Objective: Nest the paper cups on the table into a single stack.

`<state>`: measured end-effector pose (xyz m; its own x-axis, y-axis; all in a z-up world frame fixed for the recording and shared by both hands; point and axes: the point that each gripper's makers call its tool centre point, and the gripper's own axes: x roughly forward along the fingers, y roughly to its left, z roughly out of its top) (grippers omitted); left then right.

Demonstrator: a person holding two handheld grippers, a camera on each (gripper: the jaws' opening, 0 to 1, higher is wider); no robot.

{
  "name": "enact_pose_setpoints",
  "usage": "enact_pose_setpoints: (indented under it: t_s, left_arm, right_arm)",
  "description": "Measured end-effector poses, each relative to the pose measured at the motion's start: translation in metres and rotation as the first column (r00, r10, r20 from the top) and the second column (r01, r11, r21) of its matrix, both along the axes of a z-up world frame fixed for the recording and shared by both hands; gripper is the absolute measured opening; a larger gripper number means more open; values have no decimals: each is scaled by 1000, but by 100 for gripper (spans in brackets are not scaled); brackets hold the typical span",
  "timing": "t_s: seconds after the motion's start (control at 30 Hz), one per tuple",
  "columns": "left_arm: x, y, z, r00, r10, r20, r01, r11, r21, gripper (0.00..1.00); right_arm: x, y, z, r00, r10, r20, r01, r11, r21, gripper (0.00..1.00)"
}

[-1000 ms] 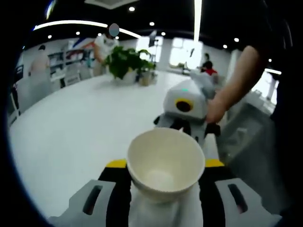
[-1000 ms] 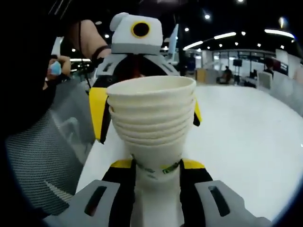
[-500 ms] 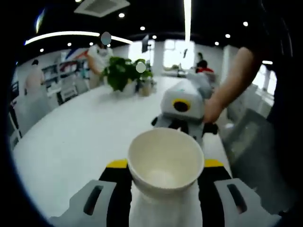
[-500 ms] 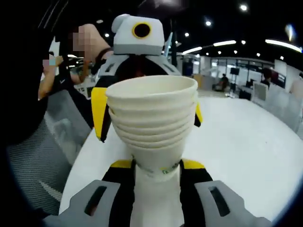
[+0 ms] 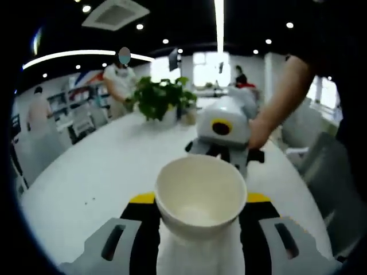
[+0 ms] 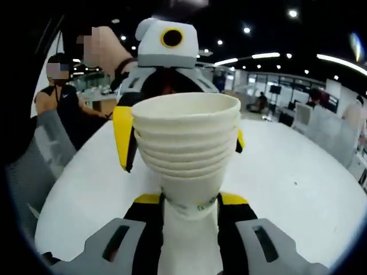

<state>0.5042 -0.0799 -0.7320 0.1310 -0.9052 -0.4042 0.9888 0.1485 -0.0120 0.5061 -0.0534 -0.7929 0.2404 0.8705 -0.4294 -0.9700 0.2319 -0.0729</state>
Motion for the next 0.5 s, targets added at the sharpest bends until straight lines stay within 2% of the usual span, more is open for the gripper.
enact_pose_setpoints:
  t_s: [0.1,0.23,0.5]
  left_arm:
    - [15,-6,-11,1000,-10,7,10,1000,7,53]
    - [25,-12,-20,1000,-21,2,21,1000,10,53]
    - [29,-13,-41,999,-22,-36,23,999,36,54]
  right_arm:
    - [16,-6,-10,1000,-18,-4,18,1000,-6,32]
    - [28,-8,-21,999,-29,-20,29,999,-17,33]
    - [32,-12,-40,998,-37,-46,35,999,-42,33]
